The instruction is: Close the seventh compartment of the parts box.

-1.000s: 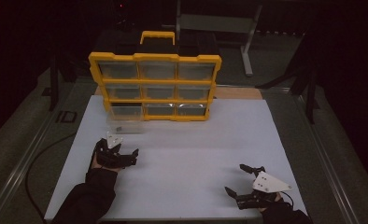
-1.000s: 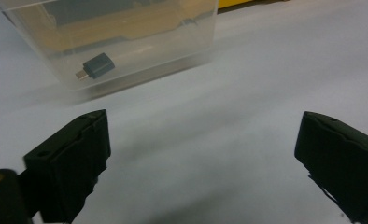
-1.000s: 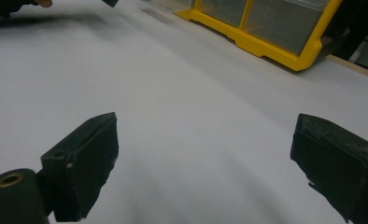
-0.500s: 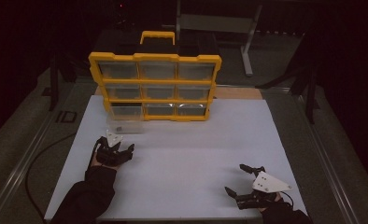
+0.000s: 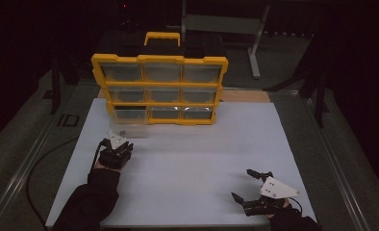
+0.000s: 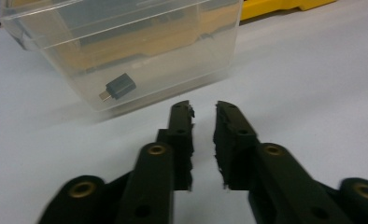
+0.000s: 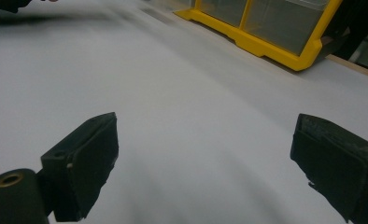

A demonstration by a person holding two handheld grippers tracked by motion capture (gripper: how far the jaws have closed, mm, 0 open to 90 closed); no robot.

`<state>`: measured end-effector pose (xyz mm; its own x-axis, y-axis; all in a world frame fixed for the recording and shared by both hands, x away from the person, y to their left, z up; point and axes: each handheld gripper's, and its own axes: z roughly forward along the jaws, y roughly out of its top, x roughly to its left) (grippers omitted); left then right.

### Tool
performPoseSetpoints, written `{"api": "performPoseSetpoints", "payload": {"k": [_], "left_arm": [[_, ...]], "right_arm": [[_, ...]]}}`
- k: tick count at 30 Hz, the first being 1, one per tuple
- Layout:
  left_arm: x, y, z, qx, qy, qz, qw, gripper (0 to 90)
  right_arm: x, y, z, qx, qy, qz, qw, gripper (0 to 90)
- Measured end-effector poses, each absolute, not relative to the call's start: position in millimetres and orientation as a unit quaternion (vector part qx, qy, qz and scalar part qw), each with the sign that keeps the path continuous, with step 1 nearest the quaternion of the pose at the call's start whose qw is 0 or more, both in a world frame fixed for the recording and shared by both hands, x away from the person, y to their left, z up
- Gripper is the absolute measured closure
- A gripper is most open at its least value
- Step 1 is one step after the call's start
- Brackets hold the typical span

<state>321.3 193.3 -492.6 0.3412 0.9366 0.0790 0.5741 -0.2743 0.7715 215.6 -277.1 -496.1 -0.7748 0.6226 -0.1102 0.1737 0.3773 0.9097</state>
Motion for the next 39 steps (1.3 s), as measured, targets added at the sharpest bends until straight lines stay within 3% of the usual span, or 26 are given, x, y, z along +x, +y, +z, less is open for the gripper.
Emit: {"api": "performPoseSetpoints", "payload": {"k": [8,39], "left_arm": [[325.8,197.3,-492.4,0.747,0.501,0.278,0.337,88.9],[348.9,196.2,-486.1,0.758,0.484,0.301,0.319,89.6]], "right_arm": [[215.5,-277.2,-496.1,0.249,0.798,0.500,0.225,7.8],[215.6,-277.4,-496.1,0.250,0.798,0.499,0.225,7.8]]}}
